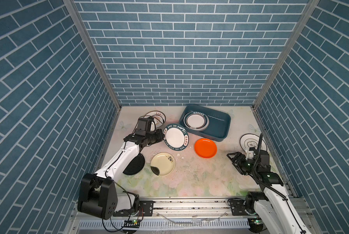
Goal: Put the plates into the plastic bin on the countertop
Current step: 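Lift the plate with the left gripper while the right gripper reaches toward it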
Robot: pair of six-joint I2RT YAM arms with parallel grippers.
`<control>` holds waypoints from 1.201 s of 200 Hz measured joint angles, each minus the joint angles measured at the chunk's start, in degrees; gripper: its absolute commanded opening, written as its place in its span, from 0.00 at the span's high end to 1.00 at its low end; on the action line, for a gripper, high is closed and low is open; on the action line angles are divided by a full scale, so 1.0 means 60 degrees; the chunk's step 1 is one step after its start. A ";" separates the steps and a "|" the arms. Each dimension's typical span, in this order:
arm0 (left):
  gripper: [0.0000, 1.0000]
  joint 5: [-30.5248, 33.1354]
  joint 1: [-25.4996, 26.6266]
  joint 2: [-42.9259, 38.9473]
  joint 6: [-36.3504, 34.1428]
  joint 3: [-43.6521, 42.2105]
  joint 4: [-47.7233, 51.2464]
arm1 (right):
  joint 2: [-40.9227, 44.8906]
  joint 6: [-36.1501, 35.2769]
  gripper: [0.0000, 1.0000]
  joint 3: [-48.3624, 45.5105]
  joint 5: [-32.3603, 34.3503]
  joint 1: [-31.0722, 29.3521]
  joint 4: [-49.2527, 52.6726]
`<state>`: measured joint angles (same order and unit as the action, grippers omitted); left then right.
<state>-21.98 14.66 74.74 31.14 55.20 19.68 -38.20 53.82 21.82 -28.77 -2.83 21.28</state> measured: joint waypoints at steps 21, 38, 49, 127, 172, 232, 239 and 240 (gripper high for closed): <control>1.00 -0.0015 0.0000 -0.0426 0.0095 -0.0066 0.0076 | -0.0484 0.0051 0.27 0.0120 -0.0076 -0.0117 -0.0280; 1.00 -0.0058 0.0000 -0.0703 0.0240 -0.0113 0.0098 | -0.0736 0.0066 0.27 0.0364 -0.0066 -0.0372 -0.0503; 1.00 -0.0102 0.0000 -0.0823 0.0335 -0.0138 0.0098 | -0.0856 0.0076 0.27 0.0557 -0.0018 -0.0645 -0.0707; 1.00 -0.0514 0.0051 -0.1086 0.1308 -0.0525 -0.0364 | -0.2983 0.0492 0.27 0.1621 0.0790 -0.3333 -0.2503; 1.00 -0.0601 0.0313 -0.1086 0.1698 -0.0641 -0.0816 | -0.4003 0.0499 0.27 0.2310 0.1162 -0.4288 -0.3351; 1.00 -0.0597 0.0962 -0.0882 0.2007 -0.0692 -0.1297 | -0.5067 0.0652 0.28 0.2641 0.1585 -0.5286 -0.4335; 1.00 -0.0601 0.1049 -0.0794 0.2029 -0.0692 -0.1351 | -0.5166 0.0696 0.28 0.2656 0.1621 -0.5355 -0.4415; 1.00 -0.0597 0.1067 -0.0776 0.2033 -0.0688 -0.1359 | -0.5176 0.0703 0.28 0.2659 0.1628 -0.5362 -0.4419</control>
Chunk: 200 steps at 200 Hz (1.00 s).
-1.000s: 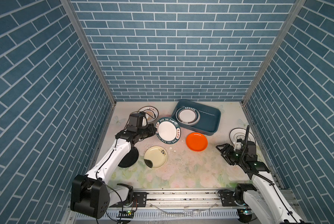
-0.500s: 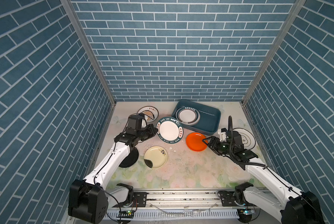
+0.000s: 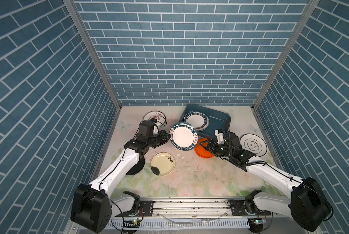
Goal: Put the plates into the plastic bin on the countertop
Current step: 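Lift the plate with the left gripper while the right gripper reaches toward it, then grasp the plate's far rim with the right gripper and release the left gripper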
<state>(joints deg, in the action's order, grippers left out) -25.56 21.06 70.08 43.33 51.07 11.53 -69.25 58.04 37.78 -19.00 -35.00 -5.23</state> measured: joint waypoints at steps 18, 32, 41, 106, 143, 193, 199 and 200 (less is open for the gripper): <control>1.00 -0.0007 0.0204 0.0175 0.0066 0.0000 -0.0080 | -0.0226 0.0084 0.28 0.0033 0.0066 -0.0131 -0.0171; 1.00 -0.0007 0.0372 0.0262 0.0117 0.0000 -0.0120 | -0.0299 0.0117 0.33 0.0033 0.0113 -0.0197 -0.0291; 1.00 -0.0011 0.0463 0.0280 0.0138 0.0000 -0.0138 | -0.0306 0.0160 0.41 0.0033 0.0146 -0.0229 -0.0342; 1.00 -0.0193 0.0576 0.0277 0.0412 -0.0007 -0.0525 | -0.0306 0.0535 0.89 0.0036 0.0455 -0.0248 -0.0758; 1.00 -0.0164 0.0488 0.0375 0.0634 -0.0146 -0.0627 | -0.0262 0.1126 0.97 0.0040 0.0601 -0.0153 -0.1377; 1.00 -0.0178 0.0470 0.0375 0.0801 -0.0153 -0.0703 | -0.0273 0.1300 0.98 0.0033 0.0637 -0.0153 -0.1541; 1.00 -0.0178 0.0470 0.0372 0.0801 -0.0153 -0.0699 | -0.0273 0.1300 1.00 0.0033 0.0641 -0.0157 -0.1545; 1.00 -0.0178 0.0470 0.0372 0.0801 -0.0153 -0.0703 | -0.0273 0.1304 1.00 0.0033 0.0645 -0.0157 -0.1548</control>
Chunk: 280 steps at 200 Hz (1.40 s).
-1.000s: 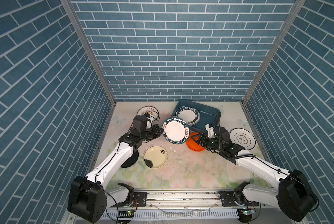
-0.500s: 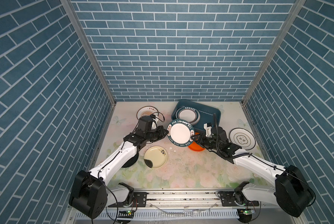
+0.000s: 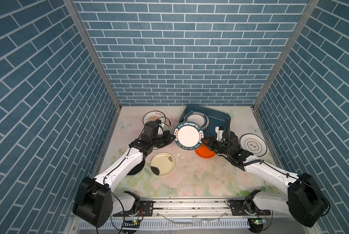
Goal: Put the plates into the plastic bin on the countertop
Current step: 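Grasp the plate's far rim with the right gripper and release the left gripper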
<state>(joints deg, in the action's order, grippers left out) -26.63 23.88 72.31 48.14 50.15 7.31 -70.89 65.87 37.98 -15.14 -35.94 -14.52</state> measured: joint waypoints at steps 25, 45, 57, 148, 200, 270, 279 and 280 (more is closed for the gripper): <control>0.92 0.0007 0.0000 -0.0073 0.0015 -0.0047 0.0000 | -0.0004 0.0036 1.00 0.0000 0.0011 -0.0011 -0.0018; 0.83 0.0029 0.0000 -0.0113 0.0015 -0.0069 0.0011 | -0.0004 0.0044 1.00 0.0000 0.0025 -0.0036 -0.0040; 0.80 0.0007 0.0007 -0.0113 0.0015 -0.0069 0.0015 | -0.0007 0.0036 1.00 0.0000 0.0040 -0.0069 -0.0069; 0.45 -0.0266 0.0040 -0.0113 -0.0229 -0.0058 0.0011 | -0.0109 0.0025 1.00 0.0000 0.0131 -0.0160 -0.0073; 0.00 -0.0302 0.0087 -0.0299 -0.0444 0.0029 0.0204 | -0.0321 -0.0022 1.00 0.0000 0.0324 -0.0222 0.0004; 0.00 0.0197 -0.0025 -0.1271 -0.0940 0.0401 0.0849 | -0.1370 -0.0277 1.00 0.1118 0.0266 -0.0117 0.0404; 0.00 0.0310 -0.0058 -0.1322 -0.1049 0.0514 0.1035 | -0.1515 -0.0302 1.00 0.1322 0.0229 -0.0062 0.0474; 0.01 0.0324 -0.0062 -0.1326 -0.1060 0.0525 0.1038 | -0.1523 -0.0302 1.00 0.1337 0.0229 -0.0058 0.0477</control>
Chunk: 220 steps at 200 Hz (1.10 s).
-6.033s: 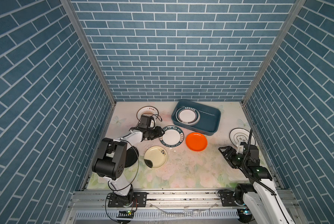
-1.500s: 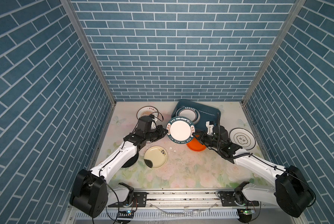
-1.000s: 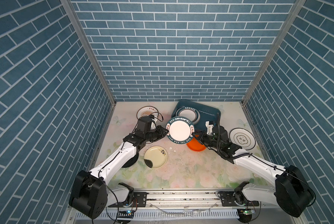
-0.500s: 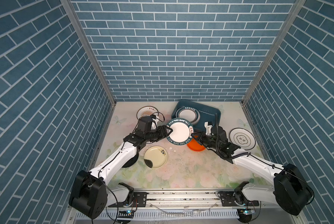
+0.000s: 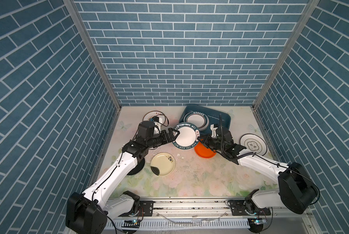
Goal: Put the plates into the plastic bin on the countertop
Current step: 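Grasp the plate's far rim with the right gripper and release the left gripper, then carry the plate into the teal bin with the right gripper while the left withdraws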
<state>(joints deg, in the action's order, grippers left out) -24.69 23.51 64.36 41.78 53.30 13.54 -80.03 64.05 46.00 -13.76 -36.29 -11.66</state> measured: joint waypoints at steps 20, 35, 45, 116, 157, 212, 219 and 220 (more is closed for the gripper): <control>0.00 0.0251 -0.0135 -0.0029 -0.0299 0.0291 0.0433 | -0.0364 -0.0076 1.00 0.0503 -0.0073 0.0226 0.0102; 0.00 0.0426 -0.0270 -0.0033 -0.0484 0.0455 0.0641 | -0.0652 -0.0197 1.00 0.0896 -0.0131 0.0477 0.0135; 0.00 0.0499 -0.0393 -0.0033 -0.0586 0.0528 0.0739 | -0.0852 -0.0259 1.00 0.1158 -0.0186 0.0703 0.0175; 0.00 0.0627 -0.1738 0.0484 -0.0882 0.0667 0.0794 | -0.3118 -0.0863 1.00 0.3475 -0.0331 0.2397 0.0729; 0.00 0.0583 -0.2444 0.1213 -0.0889 0.0670 0.0503 | -0.4280 -0.1705 1.00 0.5206 -0.0069 0.2776 0.1796; 0.00 0.0594 -0.3034 0.2390 -0.0831 0.1078 -0.0240 | -0.5399 -0.2495 1.00 0.6528 0.0153 0.2874 0.2987; 0.00 0.0565 -0.3085 0.2601 -0.0809 0.1195 -0.0353 | -0.5555 -0.2510 1.00 0.6641 0.0138 0.2881 0.3085; 0.00 0.0561 -0.3093 0.2623 -0.0805 0.1209 -0.0364 | -0.5581 -0.2510 1.00 0.6659 0.0135 0.2885 0.3096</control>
<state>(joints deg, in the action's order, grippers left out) -21.32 4.95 80.09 36.95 60.55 11.35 -113.51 48.99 85.95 -12.95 -18.98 6.92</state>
